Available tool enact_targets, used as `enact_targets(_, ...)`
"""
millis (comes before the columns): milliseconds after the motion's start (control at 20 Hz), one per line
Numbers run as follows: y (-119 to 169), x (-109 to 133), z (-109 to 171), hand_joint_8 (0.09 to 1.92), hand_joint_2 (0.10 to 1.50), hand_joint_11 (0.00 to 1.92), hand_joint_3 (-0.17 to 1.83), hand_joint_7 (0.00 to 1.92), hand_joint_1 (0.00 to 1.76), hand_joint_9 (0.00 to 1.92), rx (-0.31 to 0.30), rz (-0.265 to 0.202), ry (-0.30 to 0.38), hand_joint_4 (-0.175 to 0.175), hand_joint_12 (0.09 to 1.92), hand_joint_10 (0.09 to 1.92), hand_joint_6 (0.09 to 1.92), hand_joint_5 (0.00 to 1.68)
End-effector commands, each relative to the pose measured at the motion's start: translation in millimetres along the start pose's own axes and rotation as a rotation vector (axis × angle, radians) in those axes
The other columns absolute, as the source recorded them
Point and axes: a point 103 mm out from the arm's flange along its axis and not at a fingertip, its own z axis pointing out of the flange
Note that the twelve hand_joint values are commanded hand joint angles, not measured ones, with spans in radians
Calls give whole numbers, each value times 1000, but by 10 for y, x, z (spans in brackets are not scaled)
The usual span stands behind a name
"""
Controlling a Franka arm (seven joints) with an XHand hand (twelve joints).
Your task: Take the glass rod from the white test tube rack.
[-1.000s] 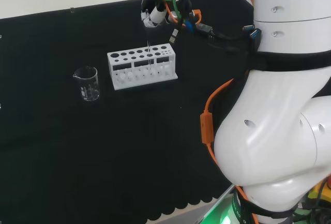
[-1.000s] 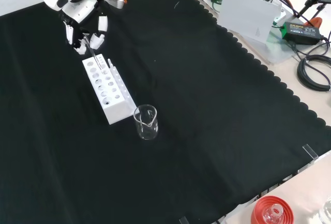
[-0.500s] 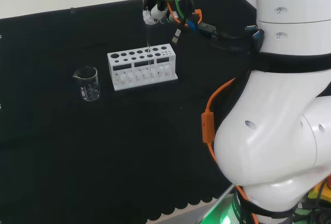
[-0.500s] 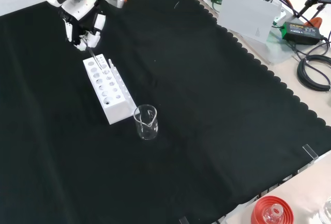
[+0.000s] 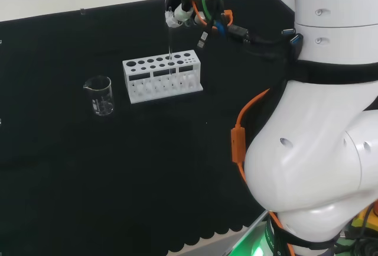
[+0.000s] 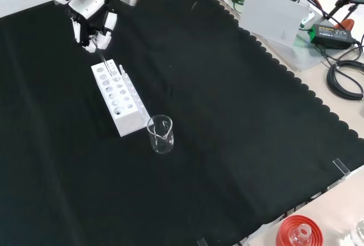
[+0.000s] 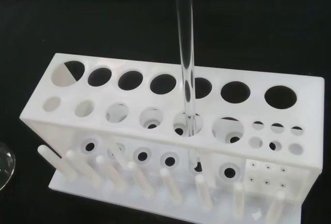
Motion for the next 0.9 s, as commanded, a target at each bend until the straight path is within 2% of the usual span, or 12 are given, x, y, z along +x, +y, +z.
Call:
enact_targets(50,-202,-26,-158,857,1078,1626,38,1146,1222,1558,-43,8,1,-107,515,353,988,965)
enact_targets(100,-225,-16,-178,834,1057,1625,45,1167,1245,1563,-62,7,-6,-92,505,359,938,989)
enact_targets(150,-244,-5,-194,828,951,1630,231,1195,1263,1568,-78,4,-11,-97,488,377,922,1011)
enact_targets(250,-282,37,-226,831,700,1643,665,1279,1297,1609,-103,-5,-26,-144,486,412,925,1075)
enact_targets(300,-301,62,-241,830,616,1654,802,1313,1308,1637,-119,-13,-35,-160,493,425,918,1106)
enact_targets(500,-369,172,-286,696,649,1678,777,1497,1209,1718,-173,-45,-64,-175,527,415,912,1155)
enact_targets(650,-405,228,-322,759,524,1682,932,1417,1306,1743,-197,-52,-68,-175,534,387,840,1180)
enact_targets(750,-425,249,-347,806,571,1678,858,1308,1313,1745,-199,-52,-62,-175,537,377,841,1190)
enact_targets(900,-465,268,-392,831,603,1676,809,1254,1312,1746,-202,-46,-62,-175,540,373,847,1190)
